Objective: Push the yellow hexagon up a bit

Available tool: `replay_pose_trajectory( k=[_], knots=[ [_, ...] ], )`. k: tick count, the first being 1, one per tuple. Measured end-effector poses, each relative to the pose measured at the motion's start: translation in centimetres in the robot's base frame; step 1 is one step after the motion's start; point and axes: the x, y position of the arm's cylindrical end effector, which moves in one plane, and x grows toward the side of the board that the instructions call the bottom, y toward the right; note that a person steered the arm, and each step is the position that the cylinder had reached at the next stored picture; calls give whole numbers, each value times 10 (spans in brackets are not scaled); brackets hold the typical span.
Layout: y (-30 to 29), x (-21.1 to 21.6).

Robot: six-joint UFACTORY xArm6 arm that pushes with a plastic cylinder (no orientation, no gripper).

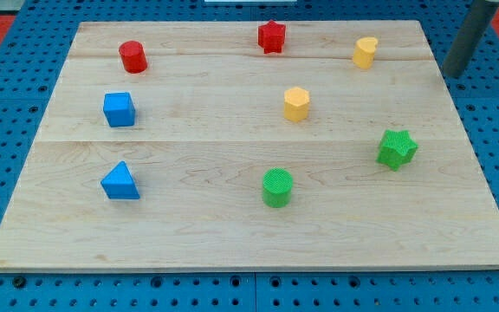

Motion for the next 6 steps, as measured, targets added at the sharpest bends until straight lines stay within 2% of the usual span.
replay_pose_trajectory(
  k=[4, 5, 6],
  knots=[
    [-158, 96],
    [-231, 98],
    [-255, 81]
  ],
)
